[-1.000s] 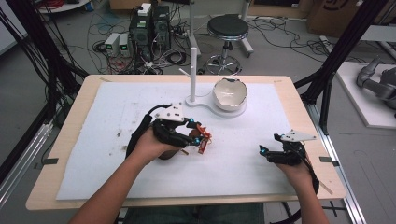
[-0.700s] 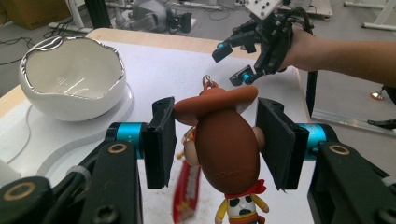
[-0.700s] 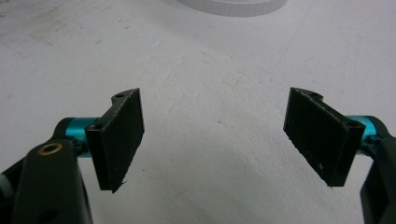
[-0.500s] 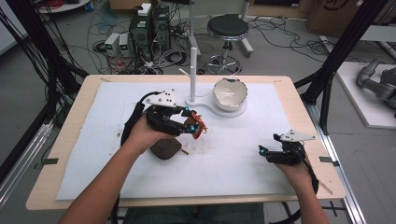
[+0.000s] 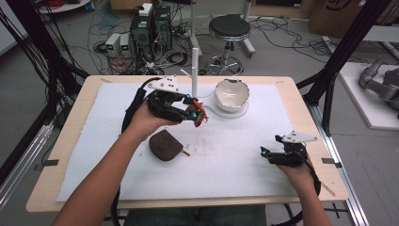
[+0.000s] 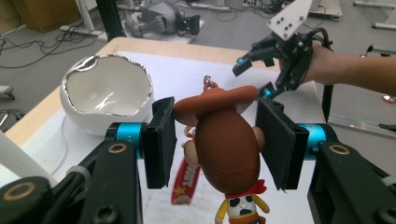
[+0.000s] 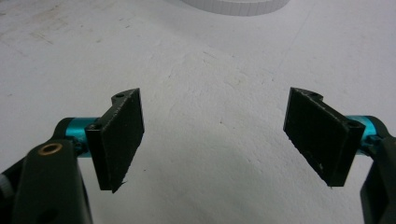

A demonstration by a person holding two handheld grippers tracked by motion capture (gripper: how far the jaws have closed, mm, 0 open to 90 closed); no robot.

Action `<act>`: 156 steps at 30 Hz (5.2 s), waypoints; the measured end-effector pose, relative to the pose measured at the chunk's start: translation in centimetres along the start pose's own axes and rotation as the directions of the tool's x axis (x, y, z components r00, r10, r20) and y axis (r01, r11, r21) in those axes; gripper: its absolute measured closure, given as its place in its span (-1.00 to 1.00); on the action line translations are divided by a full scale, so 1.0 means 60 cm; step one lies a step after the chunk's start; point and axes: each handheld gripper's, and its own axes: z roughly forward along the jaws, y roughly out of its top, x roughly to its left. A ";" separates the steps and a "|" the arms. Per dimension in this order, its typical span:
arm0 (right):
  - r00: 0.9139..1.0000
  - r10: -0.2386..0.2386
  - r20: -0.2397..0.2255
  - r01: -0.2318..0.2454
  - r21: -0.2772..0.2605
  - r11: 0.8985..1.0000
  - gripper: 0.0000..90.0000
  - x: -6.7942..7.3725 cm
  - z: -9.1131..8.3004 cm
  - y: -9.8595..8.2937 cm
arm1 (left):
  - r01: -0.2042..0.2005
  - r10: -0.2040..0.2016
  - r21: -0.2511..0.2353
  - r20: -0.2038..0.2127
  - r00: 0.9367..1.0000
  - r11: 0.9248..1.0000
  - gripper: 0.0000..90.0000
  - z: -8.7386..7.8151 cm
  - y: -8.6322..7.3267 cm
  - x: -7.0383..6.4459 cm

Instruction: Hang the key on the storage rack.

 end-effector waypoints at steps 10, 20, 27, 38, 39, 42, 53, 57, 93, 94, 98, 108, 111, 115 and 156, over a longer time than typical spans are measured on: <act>1.000 -0.006 -0.001 0.006 0.000 1.000 -0.55 0.001 0.002 0.001 | 0.024 -0.024 -0.017 -0.021 0.999 1.000 0.09 -0.007 0.012 0.033; 1.000 -0.009 -0.006 0.010 0.006 1.000 -0.55 0.004 0.006 0.003 | 0.065 -0.067 -0.023 -0.091 0.994 0.998 0.09 -0.011 0.027 0.079; 1.000 -0.013 -0.009 0.013 0.008 1.000 -0.55 0.006 0.008 0.004 | 0.072 -0.074 -0.025 -0.109 0.991 0.997 0.09 -0.012 0.043 0.098; 1.000 -0.014 -0.014 0.014 0.011 1.000 -0.55 0.005 0.011 0.004 | 0.102 -0.105 -0.032 -0.121 0.987 0.994 0.09 -0.017 0.062 0.135; 1.000 -0.014 -0.012 0.015 0.013 1.000 -0.55 0.005 0.011 0.004 | 0.108 -0.112 -0.036 -0.116 0.987 0.993 0.09 -0.019 0.062 0.139; 1.000 -0.013 -0.011 0.013 0.011 1.000 -0.55 0.005 0.011 0.004 | 0.126 -0.130 -0.057 -0.093 0.987 0.990 0.09 -0.024 0.060 0.145; 1.000 -0.022 -0.016 0.023 0.016 1.000 -0.55 0.005 0.014 0.005 | 0.126 -0.132 -0.081 -0.077 0.988 0.989 0.09 -0.037 0.065 0.150; 1.000 -0.020 -0.015 0.020 0.018 1.000 -0.55 0.006 0.014 0.006 | 0.135 -0.141 -0.086 -0.075 0.987 0.987 0.08 -0.039 0.066 0.151; 1.000 -0.024 -0.018 0.024 0.028 0.999 -0.55 0.003 0.019 0.003 | 0.153 -0.164 -0.065 -0.226 0.960 0.986 0.08 -0.023 0.082 0.187; 0.999 -0.027 -0.018 0.027 0.028 0.999 -0.55 0.003 0.019 0.003 | 0.155 -0.165 -0.061 -0.225 0.960 0.986 0.08 -0.022 0.081 0.187; 1.000 -0.023 -0.020 0.024 0.029 0.999 -0.55 0.004 0.019 0.003 | 0.157 -0.164 -0.048 -0.238 0.957 0.986 0.08 -0.018 0.079 0.188; 1.000 -0.022 -0.018 0.022 0.028 0.999 -0.55 0.004 0.019 0.003 | 0.153 -0.152 -0.017 -0.254 0.955 0.988 0.08 -0.001 0.075 0.191; 1.000 -0.022 -0.019 0.022 0.029 0.999 -0.55 0.004 0.019 0.003 | 0.154 -0.153 -0.016 -0.262 0.953 0.988 0.08 0.000 0.075 0.194; 0.999 -0.025 -0.020 0.025 0.029 0.999 -0.55 0.003 0.019 0.003 | 0.166 -0.164 -0.015 -0.277 0.947 0.986 0.08 0.001 0.072 0.198; 0.999 -0.024 -0.023 0.024 0.024 0.999 -0.55 0.005 0.017 0.003 | 0.154 -0.123 0.062 -0.353 0.928 0.986 0.08 0.021 0.071 0.204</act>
